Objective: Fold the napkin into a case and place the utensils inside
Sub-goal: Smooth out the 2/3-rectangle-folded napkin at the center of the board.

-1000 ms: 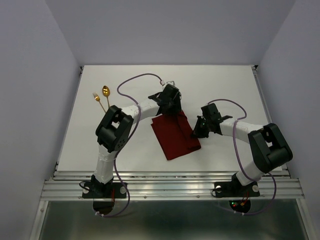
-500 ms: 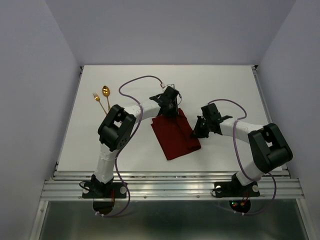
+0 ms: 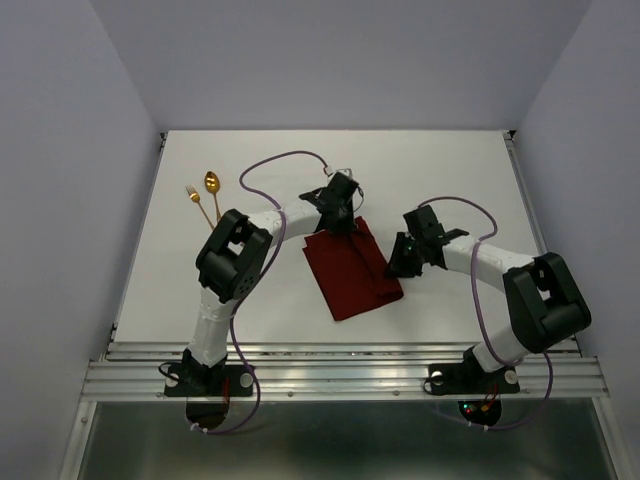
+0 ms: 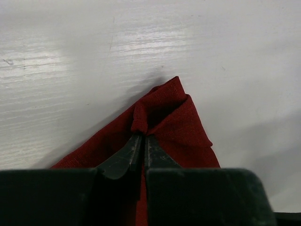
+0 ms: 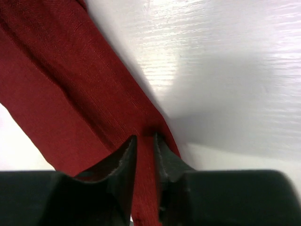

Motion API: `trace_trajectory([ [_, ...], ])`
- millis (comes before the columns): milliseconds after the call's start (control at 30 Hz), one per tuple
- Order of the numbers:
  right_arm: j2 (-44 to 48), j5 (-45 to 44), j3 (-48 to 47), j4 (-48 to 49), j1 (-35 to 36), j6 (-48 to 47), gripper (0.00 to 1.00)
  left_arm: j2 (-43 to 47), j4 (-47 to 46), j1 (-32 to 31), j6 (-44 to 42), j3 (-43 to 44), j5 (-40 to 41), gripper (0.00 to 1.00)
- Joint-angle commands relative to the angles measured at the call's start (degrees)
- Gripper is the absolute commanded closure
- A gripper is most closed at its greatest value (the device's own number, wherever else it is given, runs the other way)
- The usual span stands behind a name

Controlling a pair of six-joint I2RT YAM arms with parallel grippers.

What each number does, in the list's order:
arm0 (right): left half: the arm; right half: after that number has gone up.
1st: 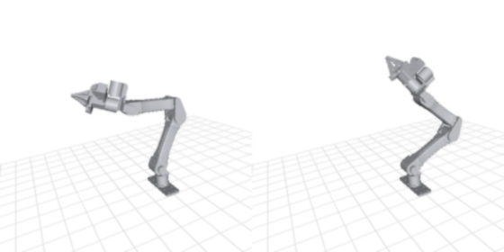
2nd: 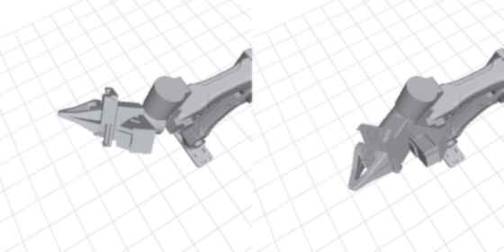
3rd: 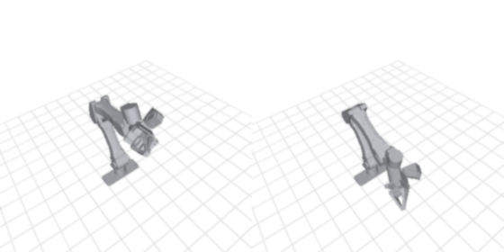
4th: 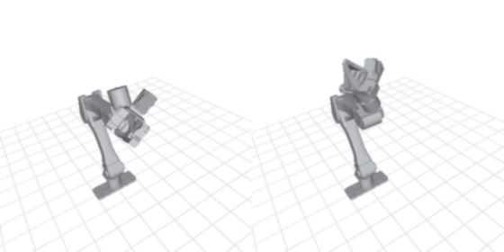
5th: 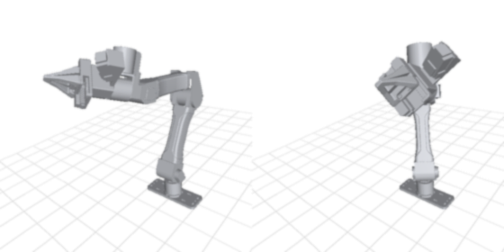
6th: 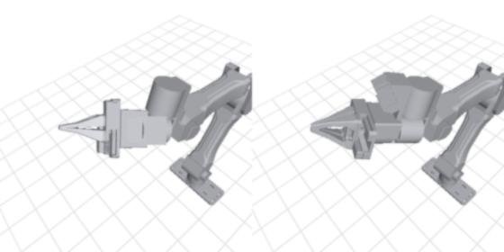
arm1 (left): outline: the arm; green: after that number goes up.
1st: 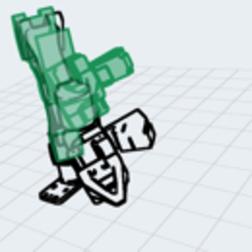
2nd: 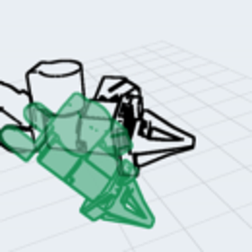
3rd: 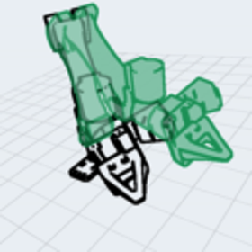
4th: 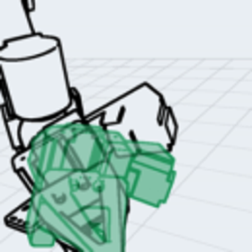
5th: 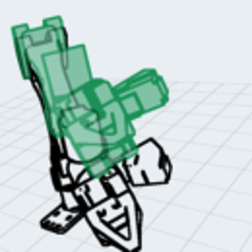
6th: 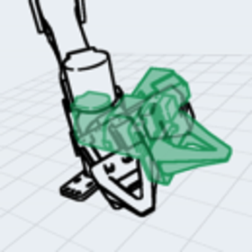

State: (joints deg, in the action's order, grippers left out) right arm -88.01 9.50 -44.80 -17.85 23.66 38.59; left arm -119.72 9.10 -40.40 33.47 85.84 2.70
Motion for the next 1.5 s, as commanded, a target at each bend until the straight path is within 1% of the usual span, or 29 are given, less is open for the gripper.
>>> trace_trajectory([
  [0,4.8,-1.3,-5.3,-5.2,0.2,-3.6,0.67,1.3,-2.2,0.8,-3.2,-0.9,-2.4,0.9],
  [33,5.1,-2.0,-6.2,-5.6,0.2,-3.6,0.65,1.3,-3.0,1.4,-3.6,-1.1,-5.1,0.93],
  [67,5.3,-2.9,-7.2,-6.1,0.2,-4.0,0.62,1.4,-3.6,1.7,-3.9,-1.8,-6.1,0.93],
  [100,5.2,-3.2,-8.3,-6.3,0.2,-4.2,0.62,1.5,-4.1,1.9,-4.2,-2.3,-6.8,0.94],
  [133,4.9,-3.1,-10.0,-6.3,0.2,-4.2,0.64,1.5,-4.8,2.2,-4.6,-2.5,-8.0,0.94],
  [167,4.3,-2.8,-11.0,-6.2,0.2,-4.2,0.74,1.7,-5.2,2.6,-4.8,-3.2,-8.8,0.94],
  [233,1.0,-1.2,-14.3,-5.6,0.2,-4.0,0.83,1.6,-6.3,2.8,-5.3,-3.8,-10.3,0.94],
  [267,-0.2,-0.9,-15.4,-5.1,0.2,-4.0,0.9,1.5,-6.6,2.9,-5.3,-4.1,-11.0,0.94],
  [333,-4.5,-0.9,-19.2,-4.3,0.2,-3.7,0.94,1.4,-7.5,3.1,-4.9,-4.6,-12.4,0.94],
  [367,-5.9,-0.8,-20.5,-4.0,0.2,-3.5,0.98,1.2,-7.8,3.2,-4.9,-5.1,-12.6,0.94],
  [400,-7.3,-0.6,-21.7,-3.7,0.2,-3.3,0.99,1.3,-8.0,3.1,-4.8,-5.3,-12.9,0.94],
  [533,-13.2,0.1,-27.2,-2.2,-0.3,-2.8,0.99,1.2,-8.3,3.5,-4.9,-5.9,-13.2,0.97],
  [633,-16.8,0.7,-30.1,-2.2,-0.3,-3.0,0.99,1.2,-8.3,3.7,-4.9,-6.0,-13.2,0.97],
  [867,-21.6,-0.1,-31.8,-2.1,-0.3,-3.8,0.99,1.1,-8.3,3.7,-5.2,-5.5,-13.5,0.97],
  [1000,-23.8,-3.8,-31.3,-1.6,-0.3,-3.3,0.99,1.1,-8.1,3.7,-5.4,-5.2,-13.2,0.97],
  [1067,-24.9,-5.2,-30.5,-1.1,-0.3,-3.0,0.99,1.0,-7.6,3.7,-5.7,-5.1,-12.6,0.94],
  [1100,-25.4,-6.3,-30.3,-0.9,-0.3,-2.4,0.99,1.1,-7.4,3.7,-6.0,-4.8,-12.4,0.9],
  [1233,-25.8,-6.6,-28.0,0.8,-0.3,-0.2,0.99,3.0,-6.3,3.8,-6.1,-4.3,-12.2,0.83],
  [1300,-25.4,-6.6,-27.0,1.1,-0.3,0.4,0.99,6.3,-6.4,3.7,-5.6,-4.9,-12.0,0.76],
  [1400,-24.5,-6.6,-26.5,1.0,-0.3,0.8,0.99,10.2,-6.4,3.7,-4.8,-6.0,-10.5,0.71],
  [1433,-24.3,-6.6,-26.2,1.1,-0.3,1.0,0.99,10.9,-6.4,3.8,-3.9,-6.4,-10.3,0.67],
  [1467,-24.1,-6.5,-26.1,1.0,-0.3,1.0,0.99,12.0,-6.7,3.7,-3.4,-7.0,-10.1,0.67],
])
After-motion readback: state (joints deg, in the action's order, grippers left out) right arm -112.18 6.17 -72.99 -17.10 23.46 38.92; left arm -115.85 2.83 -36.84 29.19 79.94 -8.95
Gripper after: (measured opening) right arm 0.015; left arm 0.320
